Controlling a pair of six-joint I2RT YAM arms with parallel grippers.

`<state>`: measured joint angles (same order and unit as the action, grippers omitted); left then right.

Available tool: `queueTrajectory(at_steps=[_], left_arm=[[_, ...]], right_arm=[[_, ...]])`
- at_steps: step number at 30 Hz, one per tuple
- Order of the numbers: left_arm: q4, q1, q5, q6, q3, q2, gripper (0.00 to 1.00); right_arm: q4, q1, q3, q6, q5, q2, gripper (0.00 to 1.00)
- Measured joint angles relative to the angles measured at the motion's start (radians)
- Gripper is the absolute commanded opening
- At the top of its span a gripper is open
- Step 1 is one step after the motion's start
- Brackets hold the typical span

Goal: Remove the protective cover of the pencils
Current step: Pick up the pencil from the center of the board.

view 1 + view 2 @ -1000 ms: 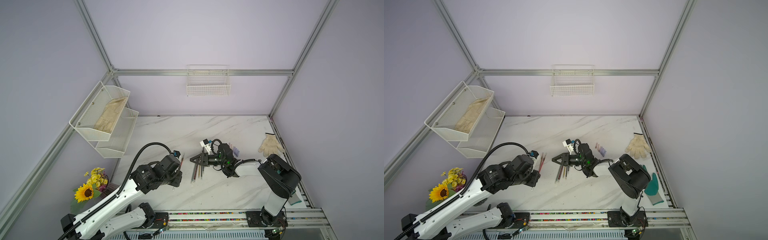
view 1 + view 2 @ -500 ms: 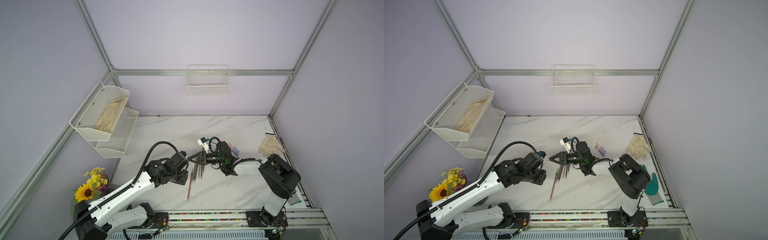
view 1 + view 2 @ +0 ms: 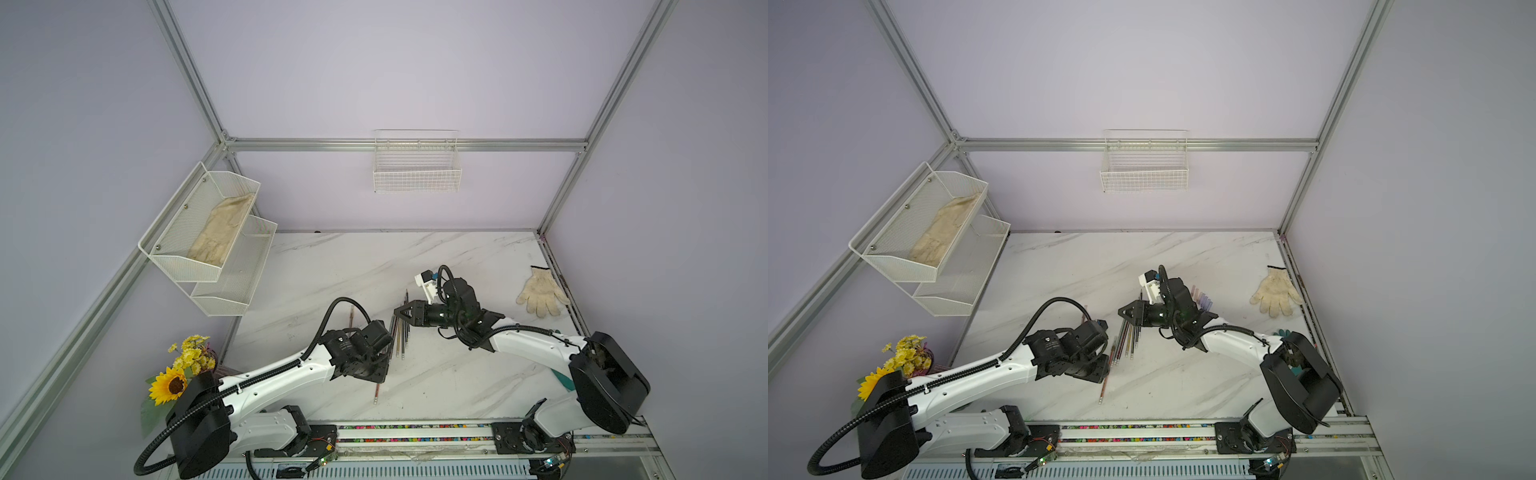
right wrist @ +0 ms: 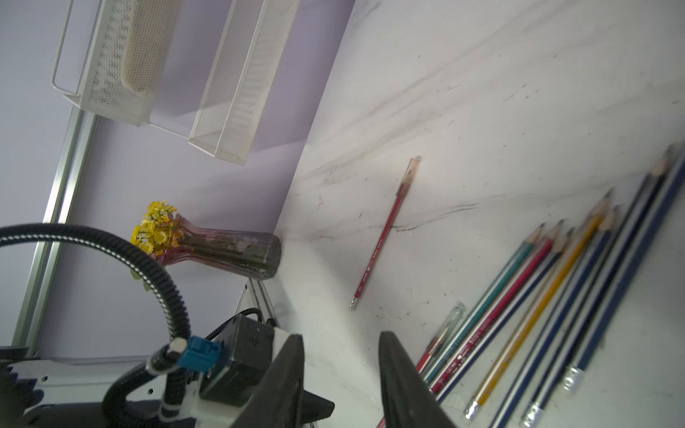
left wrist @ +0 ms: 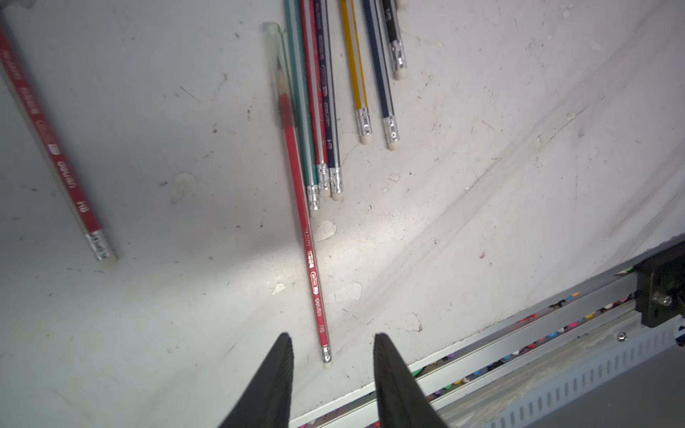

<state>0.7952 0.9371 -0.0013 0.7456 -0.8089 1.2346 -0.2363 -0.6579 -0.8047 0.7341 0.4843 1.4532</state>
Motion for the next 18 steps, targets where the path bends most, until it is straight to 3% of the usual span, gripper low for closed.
queueTrajectory(at_steps=[13, 18], left_arm=[[-0.026, 0.089, -0.033, 0.109, 0.011, 0.261, 0.31], [-0.018, 0.105, -0.055, 0.116, 0.004, 0.274, 0.26]], right_arm=[[0.062, 0.019, 0.078, -0.03, -0.034, -0.11, 0.38], [0.069, 0.03, 0.093, -0.038, -0.031, -0.142, 0.38]])
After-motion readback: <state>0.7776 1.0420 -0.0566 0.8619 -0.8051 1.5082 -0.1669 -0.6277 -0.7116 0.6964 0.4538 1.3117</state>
